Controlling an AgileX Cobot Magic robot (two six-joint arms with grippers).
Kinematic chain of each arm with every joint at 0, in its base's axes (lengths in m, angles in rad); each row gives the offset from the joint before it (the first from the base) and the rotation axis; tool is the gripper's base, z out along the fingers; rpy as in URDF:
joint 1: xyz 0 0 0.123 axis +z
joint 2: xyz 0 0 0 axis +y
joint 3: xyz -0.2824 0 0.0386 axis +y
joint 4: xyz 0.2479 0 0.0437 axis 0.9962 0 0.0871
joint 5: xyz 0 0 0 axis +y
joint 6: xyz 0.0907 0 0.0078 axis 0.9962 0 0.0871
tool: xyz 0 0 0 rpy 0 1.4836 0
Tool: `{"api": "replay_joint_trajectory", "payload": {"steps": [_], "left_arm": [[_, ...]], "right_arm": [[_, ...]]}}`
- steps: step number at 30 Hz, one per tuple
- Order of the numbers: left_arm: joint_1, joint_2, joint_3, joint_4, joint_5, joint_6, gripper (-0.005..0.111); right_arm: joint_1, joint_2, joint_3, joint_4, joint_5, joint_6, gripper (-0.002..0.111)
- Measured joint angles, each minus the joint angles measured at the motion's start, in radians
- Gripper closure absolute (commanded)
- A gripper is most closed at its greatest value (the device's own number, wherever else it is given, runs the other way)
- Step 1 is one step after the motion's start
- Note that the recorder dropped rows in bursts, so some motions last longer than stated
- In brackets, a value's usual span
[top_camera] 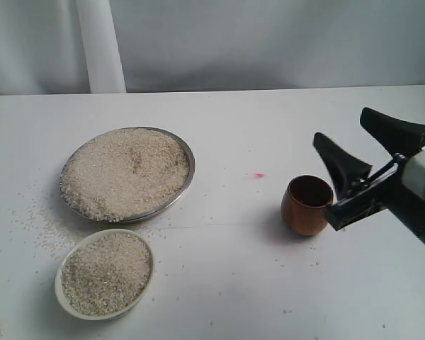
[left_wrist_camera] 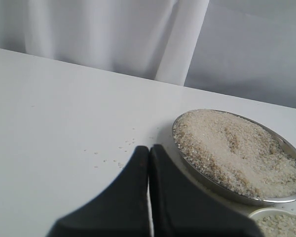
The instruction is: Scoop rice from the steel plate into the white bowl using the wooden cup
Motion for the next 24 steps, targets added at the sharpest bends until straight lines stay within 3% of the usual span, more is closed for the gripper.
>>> {"api": "replay_joint_trajectory", "payload": {"steps": [7,15,24], "left_arm": [[0.000,0.000,0.000,0.000,0.000,0.000,0.107],[0.000,0.000,0.000,0.000,0.000,0.000,0.107],[0.000,0.000,0.000,0.000,0.000,0.000,0.107]], "right_arm": [[0.000,-0.227,0.064,-0.069,0.029,0.048,0.106],[0.000,-0.460,0.071,-0.201,0.118,0.204,0.108],[0.000,-0.521,0.071,-0.025,0.194,0.242,0.108]]}}
